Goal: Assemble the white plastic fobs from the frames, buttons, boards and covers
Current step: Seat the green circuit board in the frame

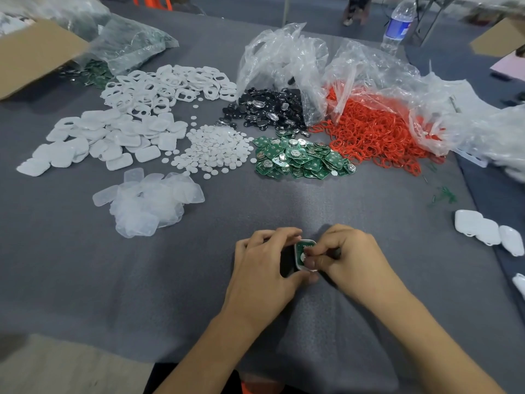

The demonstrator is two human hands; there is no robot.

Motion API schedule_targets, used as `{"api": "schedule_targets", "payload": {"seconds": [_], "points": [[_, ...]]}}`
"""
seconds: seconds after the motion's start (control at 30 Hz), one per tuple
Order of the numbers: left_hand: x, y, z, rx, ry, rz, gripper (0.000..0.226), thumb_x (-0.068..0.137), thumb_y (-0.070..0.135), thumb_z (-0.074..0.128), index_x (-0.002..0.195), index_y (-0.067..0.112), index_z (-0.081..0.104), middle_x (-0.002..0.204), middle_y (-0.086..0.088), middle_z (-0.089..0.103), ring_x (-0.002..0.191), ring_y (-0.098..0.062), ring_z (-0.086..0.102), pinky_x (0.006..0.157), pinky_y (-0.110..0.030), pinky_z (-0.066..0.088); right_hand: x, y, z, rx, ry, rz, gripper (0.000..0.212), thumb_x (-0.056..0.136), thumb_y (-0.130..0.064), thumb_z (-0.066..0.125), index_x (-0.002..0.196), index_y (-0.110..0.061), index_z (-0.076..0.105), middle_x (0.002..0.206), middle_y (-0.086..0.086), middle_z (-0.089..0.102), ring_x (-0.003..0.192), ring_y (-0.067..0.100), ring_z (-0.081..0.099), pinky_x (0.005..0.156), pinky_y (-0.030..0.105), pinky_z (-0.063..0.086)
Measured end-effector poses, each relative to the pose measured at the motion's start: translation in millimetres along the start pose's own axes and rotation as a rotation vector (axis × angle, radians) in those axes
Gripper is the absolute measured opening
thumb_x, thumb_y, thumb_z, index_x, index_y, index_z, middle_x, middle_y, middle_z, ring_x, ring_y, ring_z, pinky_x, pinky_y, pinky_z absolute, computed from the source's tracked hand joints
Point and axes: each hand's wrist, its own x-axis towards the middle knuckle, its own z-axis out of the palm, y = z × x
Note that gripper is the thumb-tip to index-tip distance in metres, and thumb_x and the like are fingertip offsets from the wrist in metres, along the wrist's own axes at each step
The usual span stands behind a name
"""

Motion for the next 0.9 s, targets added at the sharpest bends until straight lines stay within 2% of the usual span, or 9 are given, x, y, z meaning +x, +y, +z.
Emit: {"api": "schedule_targets", "payload": {"seconds": [0.1, 0.27, 0.37, 0.43, 0.57, 0.73, 0.9], "points": [[0.0, 0.0, -0.1, -0.003, -0.013, -0.008, 0.067, 0.068, 0.065, 0.078, 0.126, 0.046, 0.052, 0.119, 0.033, 0.061, 0.122, 0.007, 0.043, 0.102, -0.01, 0.016, 8.0, -0.2, -4.8, 0.002, -0.052, 0.052, 0.024, 0.066, -0.014, 0.092, 0.064, -0.032, 0.077, 0.069, -0.015, 0.066, 0.069, -0.004, 0.061, 0.062, 0.009, 0.042], [-0.7, -1.3, 0.4, -0.009, -0.024, -0.02, 0.066, 0.068, 0.065, 0.078, 0.125, 0.049, 0.051, 0.117, 0.035, 0.058, 0.123, 0.006, 0.041, 0.102, -0.008, 0.015, 14.6, -2.3, -8.1, -0.028, -0.108, 0.09, 0.02, 0.066, -0.019, 0.093, 0.067, -0.033, 0.079, 0.064, -0.024, 0.066, 0.065, -0.009, 0.06, 0.061, 0.008, 0.042], [-1.0, -0.1, 0.3, -0.008, -0.016, -0.015, 0.067, 0.069, 0.066, 0.078, 0.126, 0.048, 0.05, 0.112, 0.042, 0.052, 0.122, 0.013, 0.036, 0.102, -0.009, 0.016, 6.5, -0.2, -5.9, -0.03, -0.063, 0.014, 0.022, 0.07, -0.016, 0.091, 0.068, -0.033, 0.078, 0.069, -0.017, 0.065, 0.071, -0.006, 0.061, 0.062, 0.006, 0.041], [-1.6, 0.7, 0.1, -0.002, -0.013, -0.002, 0.067, 0.07, 0.065, 0.078, 0.128, 0.048, 0.049, 0.112, 0.04, 0.053, 0.119, 0.015, 0.034, 0.103, -0.014, 0.02, -4.3, 2.8, -1.7, -0.027, 0.001, -0.063, 0.019, 0.075, -0.013, 0.087, 0.074, -0.031, 0.08, 0.074, -0.015, 0.064, 0.077, -0.005, 0.061, 0.066, 0.004, 0.04], [-1.2, 1.5, -0.8, 0.003, -0.006, -0.004, 0.068, 0.072, 0.063, 0.077, 0.131, 0.048, 0.047, 0.119, 0.034, 0.059, 0.123, 0.01, 0.036, 0.103, -0.021, 0.026, -20.4, 7.4, 6.1, -0.054, 0.119, -0.184, 0.018, 0.08, -0.007, 0.082, 0.086, -0.024, 0.08, 0.082, -0.017, 0.062, 0.082, -0.007, 0.06, 0.073, 0.0, 0.038], [-1.5, 1.2, 0.0, 0.014, -0.001, 0.001, 0.069, 0.071, 0.061, 0.077, 0.131, 0.048, 0.046, 0.121, 0.033, 0.06, 0.124, 0.006, 0.04, 0.104, -0.021, 0.025, -25.8, 8.8, 10.7, -0.044, 0.185, -0.182, 0.024, 0.078, -0.008, 0.084, 0.094, -0.025, 0.08, 0.089, -0.016, 0.064, 0.085, -0.006, 0.061, 0.074, 0.0, 0.04], [-1.4, 0.3, 0.7, 0.018, 0.005, 0.01, 0.068, 0.071, 0.062, 0.075, 0.132, 0.048, 0.046, 0.121, 0.034, 0.06, 0.125, 0.005, 0.041, 0.104, -0.018, 0.022, -26.9, 10.3, 13.1, -0.012, 0.203, -0.177, 0.025, 0.078, -0.005, 0.084, 0.094, -0.025, 0.08, 0.092, -0.016, 0.064, 0.086, -0.003, 0.062, 0.076, 0.003, 0.042]]}}
